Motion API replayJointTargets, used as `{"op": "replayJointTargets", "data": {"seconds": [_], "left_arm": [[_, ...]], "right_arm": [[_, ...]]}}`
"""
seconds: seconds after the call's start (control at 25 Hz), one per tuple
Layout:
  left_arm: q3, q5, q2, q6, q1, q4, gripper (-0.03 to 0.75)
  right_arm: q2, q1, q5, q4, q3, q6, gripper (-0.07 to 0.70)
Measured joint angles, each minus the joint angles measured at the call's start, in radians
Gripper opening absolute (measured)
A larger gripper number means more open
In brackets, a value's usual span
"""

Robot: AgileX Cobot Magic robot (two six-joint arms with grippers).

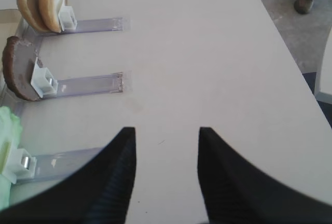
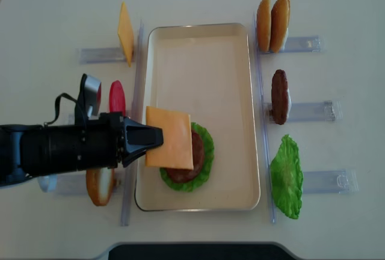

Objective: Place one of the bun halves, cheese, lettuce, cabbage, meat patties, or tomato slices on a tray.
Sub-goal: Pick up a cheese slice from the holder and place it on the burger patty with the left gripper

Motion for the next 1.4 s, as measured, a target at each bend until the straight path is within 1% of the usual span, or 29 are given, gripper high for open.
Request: {"op": "replayJointTargets", "data": {"seconds": [0.2, 0.4, 1.08, 1.16, 1.28, 1.4], "left_arm": [[0.000, 0.019, 0.033, 0.017, 0.000, -0.009, 0.034], [0.000, 0.020, 0.037, 0.021, 0.000, -0.029, 0.034], [0.000, 0.020, 0.037, 0.040, 0.000, -0.023, 0.034], [0.000, 0.014, 0.037, 0.040, 0.000, -0.023, 0.034], [0.000, -0.014, 0.037, 0.040, 0.000, -0.023, 0.034], [0.000, -0.028, 0.037, 0.039, 0.000, -0.023, 0.034]], "right_arm": [[0.000, 0.000, 0.000, 0.000, 0.000, 0.000, 0.305], [0.000, 0.000, 0.000, 0.000, 0.000, 0.000, 0.305], [0.000, 0.000, 0.000, 0.000, 0.000, 0.000, 0.305], [0.000, 0.000, 0.000, 0.000, 0.000, 0.000, 0.305], [0.000, 0.000, 0.000, 0.000, 0.000, 0.000, 0.305], [0.000, 0.000, 0.000, 0.000, 0.000, 0.000, 0.305]]}}
